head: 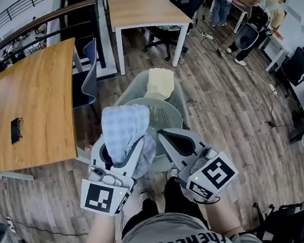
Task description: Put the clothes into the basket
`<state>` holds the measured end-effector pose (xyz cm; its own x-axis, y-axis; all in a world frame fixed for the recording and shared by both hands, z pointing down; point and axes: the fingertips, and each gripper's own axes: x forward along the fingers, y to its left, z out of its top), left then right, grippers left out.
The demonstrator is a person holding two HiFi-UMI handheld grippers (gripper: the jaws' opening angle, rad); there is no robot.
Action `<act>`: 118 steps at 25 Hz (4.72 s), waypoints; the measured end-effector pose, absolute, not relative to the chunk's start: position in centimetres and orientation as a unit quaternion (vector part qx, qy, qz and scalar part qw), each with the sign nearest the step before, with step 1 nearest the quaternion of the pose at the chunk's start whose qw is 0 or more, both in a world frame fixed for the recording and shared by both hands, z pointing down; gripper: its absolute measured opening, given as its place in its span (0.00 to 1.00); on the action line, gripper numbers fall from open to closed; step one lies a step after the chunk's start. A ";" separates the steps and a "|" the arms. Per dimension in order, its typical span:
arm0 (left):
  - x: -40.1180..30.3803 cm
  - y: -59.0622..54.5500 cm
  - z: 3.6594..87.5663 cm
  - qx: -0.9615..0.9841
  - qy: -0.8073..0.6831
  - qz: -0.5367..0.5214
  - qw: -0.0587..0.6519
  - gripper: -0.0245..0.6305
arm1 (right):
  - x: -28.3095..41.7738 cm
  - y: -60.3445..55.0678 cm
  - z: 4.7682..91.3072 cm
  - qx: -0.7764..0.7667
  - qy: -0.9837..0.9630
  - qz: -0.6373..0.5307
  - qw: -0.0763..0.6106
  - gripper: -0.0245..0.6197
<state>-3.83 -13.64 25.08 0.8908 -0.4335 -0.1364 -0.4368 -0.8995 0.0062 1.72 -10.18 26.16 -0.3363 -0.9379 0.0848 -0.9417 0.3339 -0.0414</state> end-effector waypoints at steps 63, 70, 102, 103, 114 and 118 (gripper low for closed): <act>6.5 -21.2 32.6 -0.902 0.429 0.007 -0.044 0.38 | 11.7 -20.6 33.0 0.371 -0.918 0.127 0.057 0.05; 6.5 -22.0 35.0 -0.897 0.437 -0.006 -0.062 0.38 | 11.9 -21.5 35.3 0.366 -0.916 0.149 0.067 0.05; 6.7 -23.3 47.3 -0.879 0.442 -0.082 -0.160 0.38 | 12.6 -22.8 46.3 0.363 -0.893 0.238 0.121 0.05; 6.6 -23.4 47.7 -0.878 0.443 -0.084 -0.162 0.38 | 12.5 -22.8 46.6 0.362 -0.892 0.241 0.123 0.05; 6.7 -23.2 51.6 -0.871 0.431 -0.124 -0.201 0.39 | 12.6 -22.8 49.0 0.363 -0.883 0.265 0.132 0.05; 7.0 -23.1 52.8 -0.872 0.417 -0.147 -0.209 0.40 | 12.6 -22.8 49.4 0.363 -0.882 0.270 0.135 0.05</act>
